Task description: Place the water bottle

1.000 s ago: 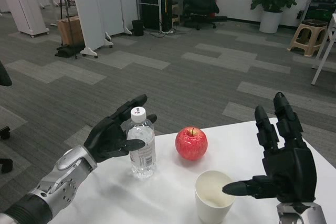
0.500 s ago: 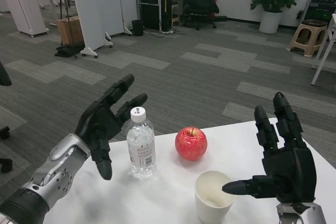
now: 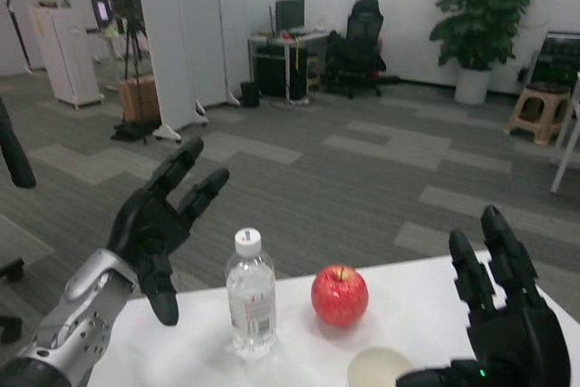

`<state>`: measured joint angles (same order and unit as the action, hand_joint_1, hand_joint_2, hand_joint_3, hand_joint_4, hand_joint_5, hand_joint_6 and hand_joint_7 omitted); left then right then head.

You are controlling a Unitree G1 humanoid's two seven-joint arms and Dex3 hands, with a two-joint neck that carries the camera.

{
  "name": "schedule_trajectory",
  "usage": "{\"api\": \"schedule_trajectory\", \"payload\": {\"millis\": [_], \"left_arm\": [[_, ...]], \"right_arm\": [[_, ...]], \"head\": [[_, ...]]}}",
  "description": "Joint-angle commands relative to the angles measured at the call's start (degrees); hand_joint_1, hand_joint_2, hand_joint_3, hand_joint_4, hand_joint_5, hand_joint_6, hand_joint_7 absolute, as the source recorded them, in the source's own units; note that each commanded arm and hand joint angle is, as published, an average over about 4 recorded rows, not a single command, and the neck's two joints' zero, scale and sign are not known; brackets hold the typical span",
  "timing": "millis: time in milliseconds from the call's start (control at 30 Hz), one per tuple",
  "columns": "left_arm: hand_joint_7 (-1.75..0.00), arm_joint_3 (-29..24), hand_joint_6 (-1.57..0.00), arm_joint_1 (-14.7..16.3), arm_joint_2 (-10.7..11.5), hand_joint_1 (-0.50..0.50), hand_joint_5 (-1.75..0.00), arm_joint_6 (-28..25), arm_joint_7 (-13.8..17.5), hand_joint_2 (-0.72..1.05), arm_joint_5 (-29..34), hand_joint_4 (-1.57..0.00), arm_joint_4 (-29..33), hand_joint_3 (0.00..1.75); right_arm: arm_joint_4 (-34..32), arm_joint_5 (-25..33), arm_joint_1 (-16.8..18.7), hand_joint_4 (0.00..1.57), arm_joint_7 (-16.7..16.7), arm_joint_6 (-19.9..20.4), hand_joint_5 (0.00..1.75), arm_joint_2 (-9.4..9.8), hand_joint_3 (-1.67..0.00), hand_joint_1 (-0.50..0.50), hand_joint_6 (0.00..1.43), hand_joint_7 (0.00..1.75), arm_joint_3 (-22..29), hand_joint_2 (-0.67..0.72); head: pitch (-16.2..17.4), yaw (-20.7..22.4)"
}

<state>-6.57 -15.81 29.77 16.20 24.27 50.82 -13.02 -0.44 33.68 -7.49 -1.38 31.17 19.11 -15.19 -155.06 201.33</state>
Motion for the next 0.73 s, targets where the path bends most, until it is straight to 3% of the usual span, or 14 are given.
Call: {"api": "schedule_trajectory", "payload": {"millis": [33,267,500,733], "left_arm": [[0.0,-1.4,0.0,-0.7,-0.1,-0.48,-0.31,-1.7,0.0,-0.7,-0.6,0.0,1.0,0.09],[0.0,-1.6,0.0,-0.9,-0.1,-0.48,-0.31,-2.9,0.0,-0.64,-0.6,0.0,1.0,0.09],[0.0,-1.5,0.0,-0.9,0.0,-0.48,-0.31,-3.9,0.0,-0.64,-0.3,0.0,1.0,0.09],[0.0,-1.7,0.0,-0.9,0.0,-0.48,-0.31,-4.4,0.1,-0.64,0.1,0.0,1.0,0.09]], "right_arm": [[-0.6,0.2,-0.9,0.0,0.1,0.0,0.0,-0.39,0.0,-0.46,0.0,0.0,0.2,-0.1],[-0.4,0.2,-0.9,0.0,0.1,0.0,0.0,-0.48,0.0,-0.45,0.0,0.0,0.1,-0.1],[-0.3,0.2,-0.9,0.0,-0.2,0.0,0.0,-0.48,0.0,-0.46,0.0,0.0,0.2,-0.1],[-0.6,0.2,-0.9,0.0,-0.2,0.2,0.0,-0.48,0.0,-0.44,0.0,0.0,0.3,-0.1]], "head": [[-0.8,-0.2],[-1.7,-1.0],[0.2,-1.5],[0.0,-1.9]]}}
